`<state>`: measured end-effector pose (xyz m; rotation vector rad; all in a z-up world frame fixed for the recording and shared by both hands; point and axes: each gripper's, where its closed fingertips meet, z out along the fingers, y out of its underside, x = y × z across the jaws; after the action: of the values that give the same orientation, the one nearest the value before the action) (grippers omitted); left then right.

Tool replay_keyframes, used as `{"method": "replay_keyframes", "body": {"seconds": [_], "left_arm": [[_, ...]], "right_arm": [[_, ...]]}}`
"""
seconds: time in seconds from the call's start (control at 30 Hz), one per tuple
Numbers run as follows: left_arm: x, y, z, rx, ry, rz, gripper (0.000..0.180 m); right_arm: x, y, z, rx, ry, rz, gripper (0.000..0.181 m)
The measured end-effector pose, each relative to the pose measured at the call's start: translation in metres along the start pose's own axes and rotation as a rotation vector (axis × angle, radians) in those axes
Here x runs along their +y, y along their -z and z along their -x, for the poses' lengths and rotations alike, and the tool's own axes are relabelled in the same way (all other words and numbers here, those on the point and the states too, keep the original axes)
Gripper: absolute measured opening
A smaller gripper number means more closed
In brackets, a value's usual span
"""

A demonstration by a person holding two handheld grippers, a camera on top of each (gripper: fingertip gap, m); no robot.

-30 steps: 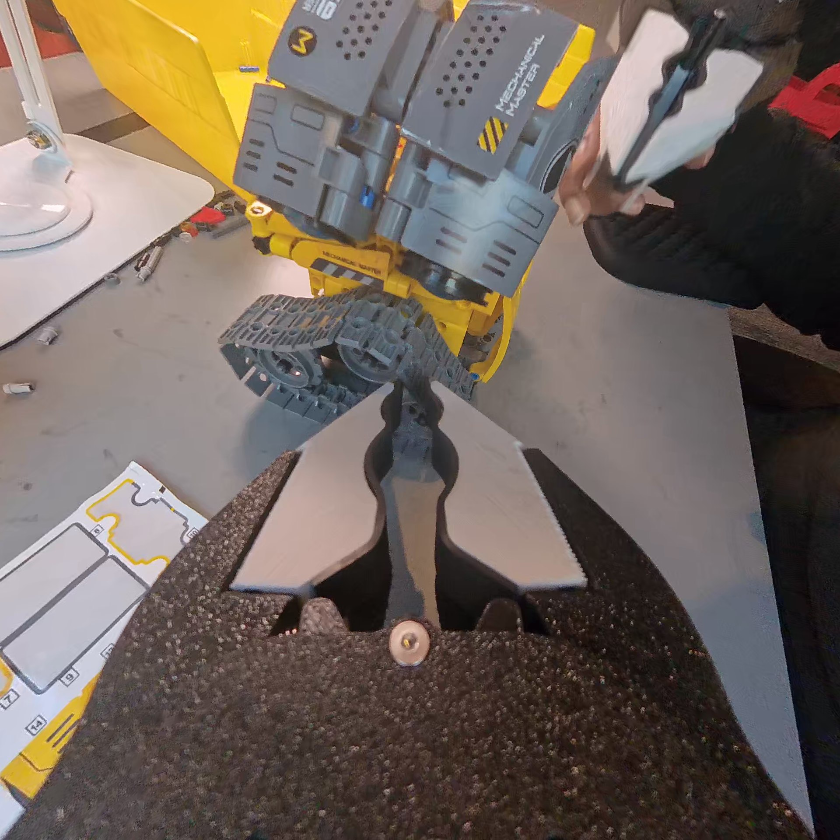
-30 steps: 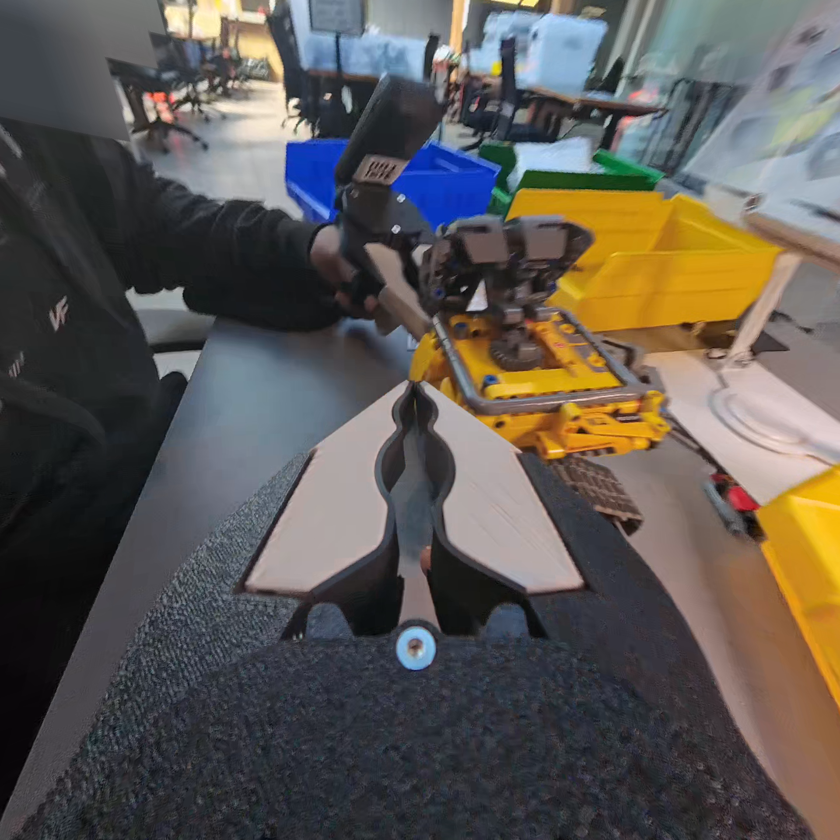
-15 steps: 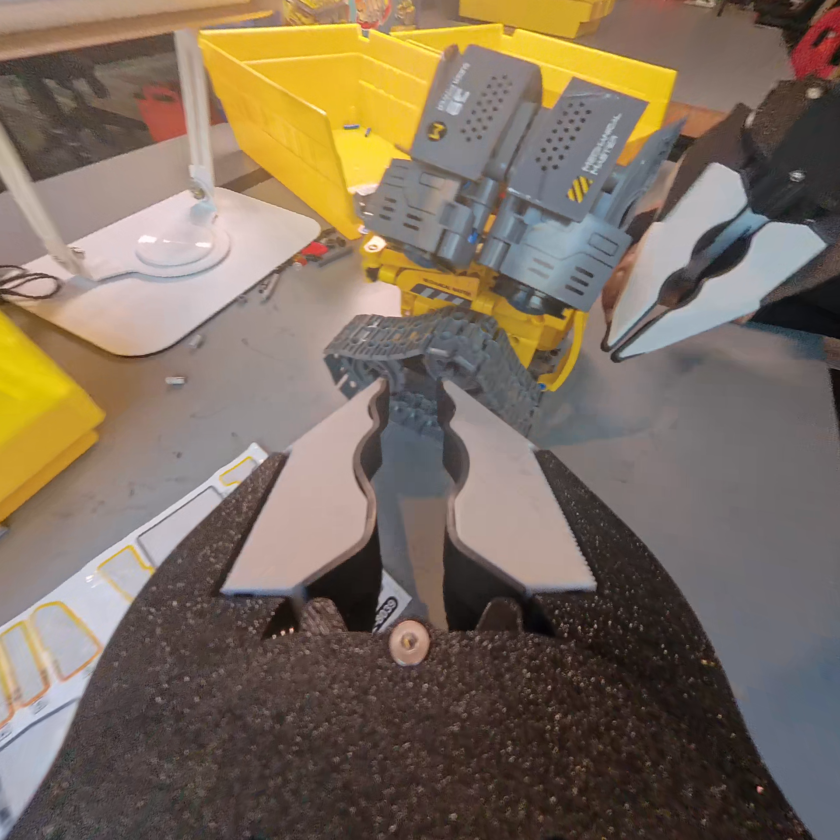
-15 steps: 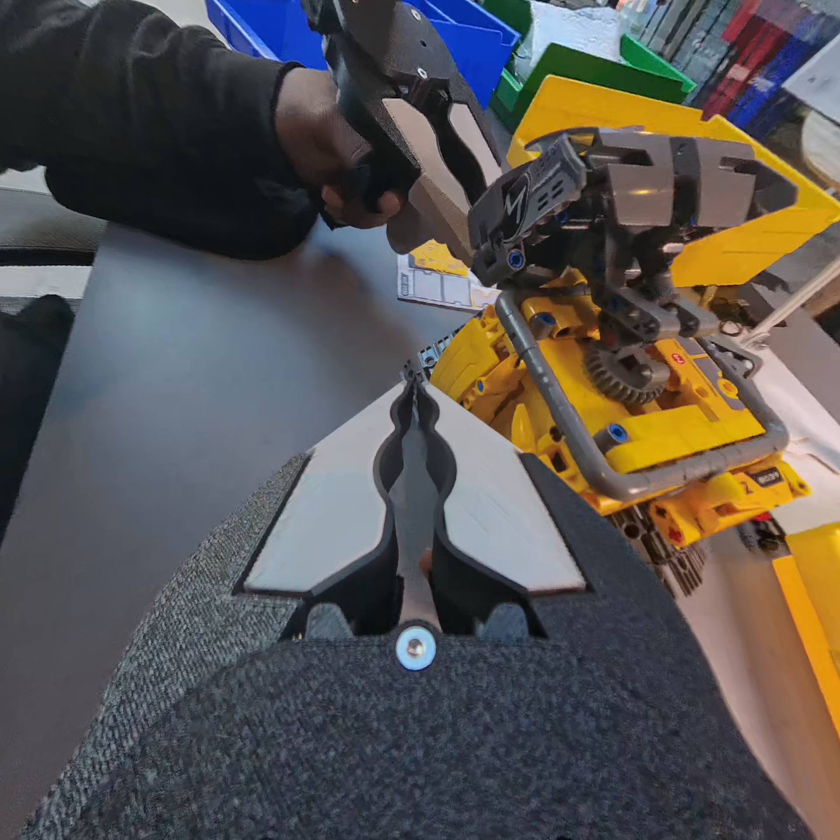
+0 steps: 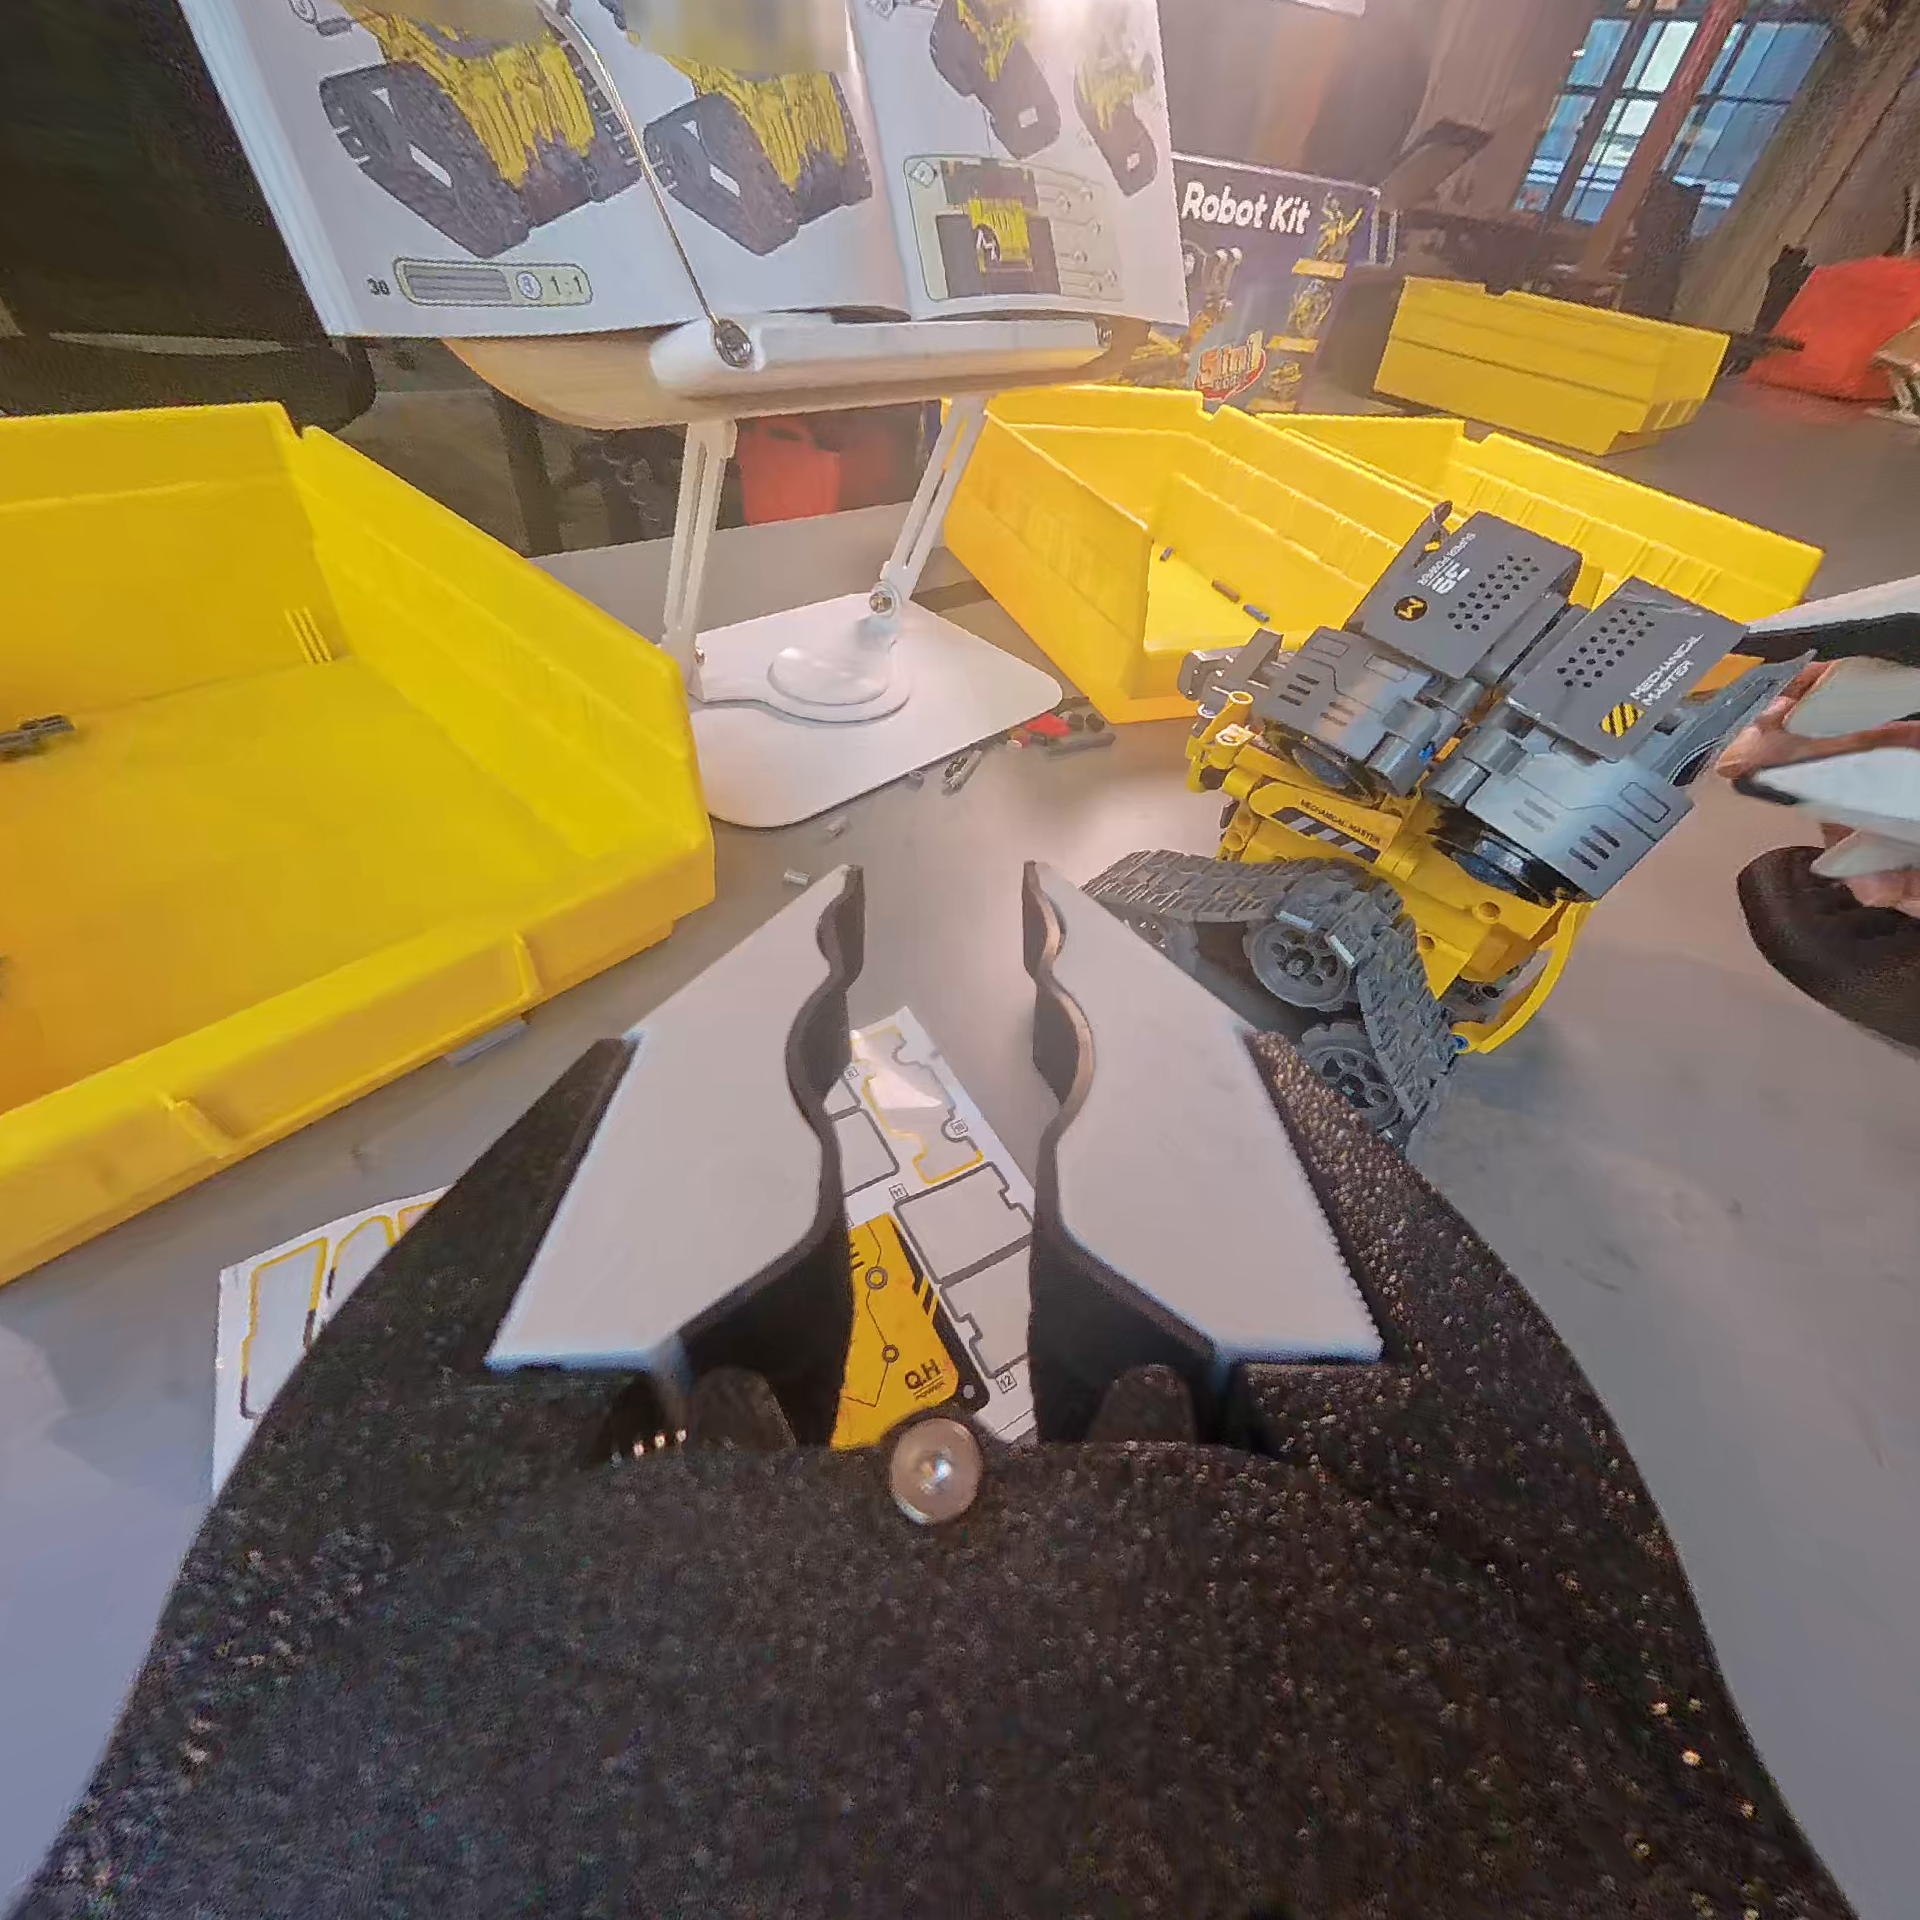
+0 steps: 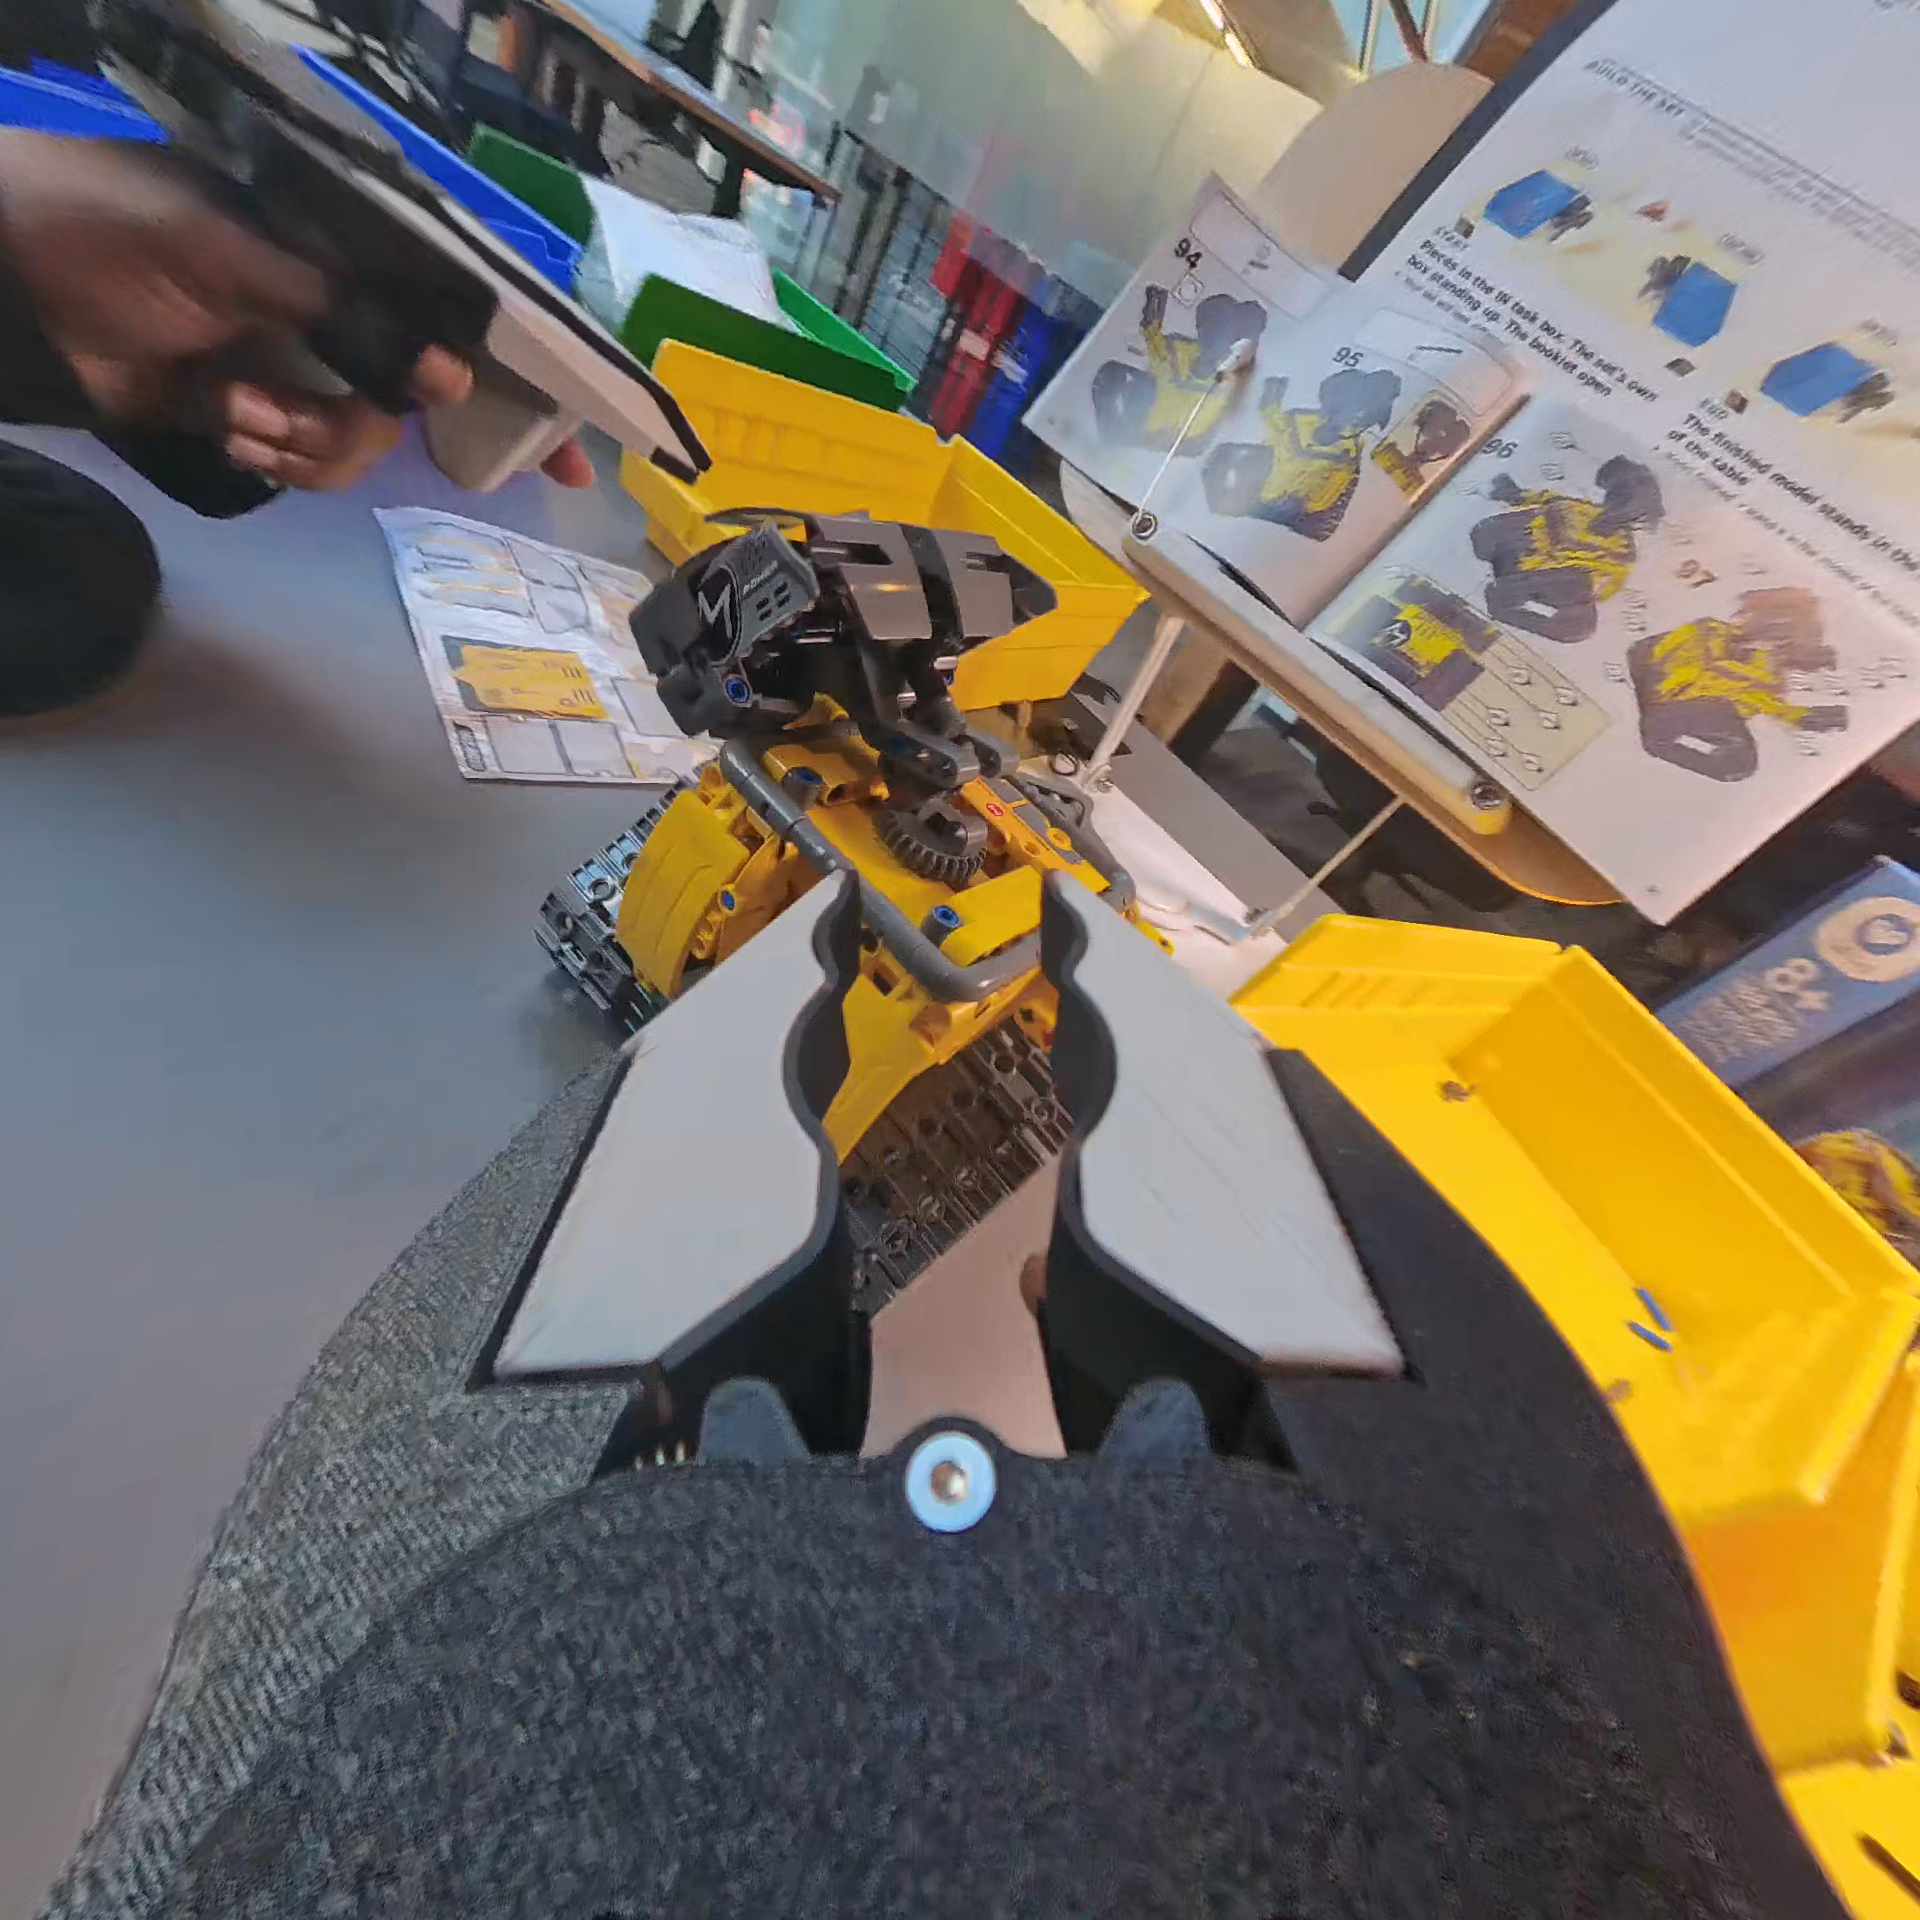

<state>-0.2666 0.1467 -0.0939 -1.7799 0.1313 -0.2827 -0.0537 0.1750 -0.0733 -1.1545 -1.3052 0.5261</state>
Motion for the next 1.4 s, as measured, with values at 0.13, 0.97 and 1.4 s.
{"method": "replay_keyframes", "body": {"seconds": [0.13, 0.97, 1.4], "left_arm": [[0.006, -0.006, -0.008, 0.021, -0.023, 0.026, 0.029], [0.011, 0.007, 0.029, -0.088, 0.037, 0.021, 0.029], [0.016, 0.007, 0.035, -0.103, 0.053, 0.035, 0.029]], "right_arm": [[0.024, -0.016, 0.011, 0.096, 0.151, 0.133, 0.059], [0.017, -0.008, 0.014, 0.097, -0.161, -0.005, 0.016], [0.025, -0.007, 0.003, 0.173, -0.201, 0.036, 0.030]]}}
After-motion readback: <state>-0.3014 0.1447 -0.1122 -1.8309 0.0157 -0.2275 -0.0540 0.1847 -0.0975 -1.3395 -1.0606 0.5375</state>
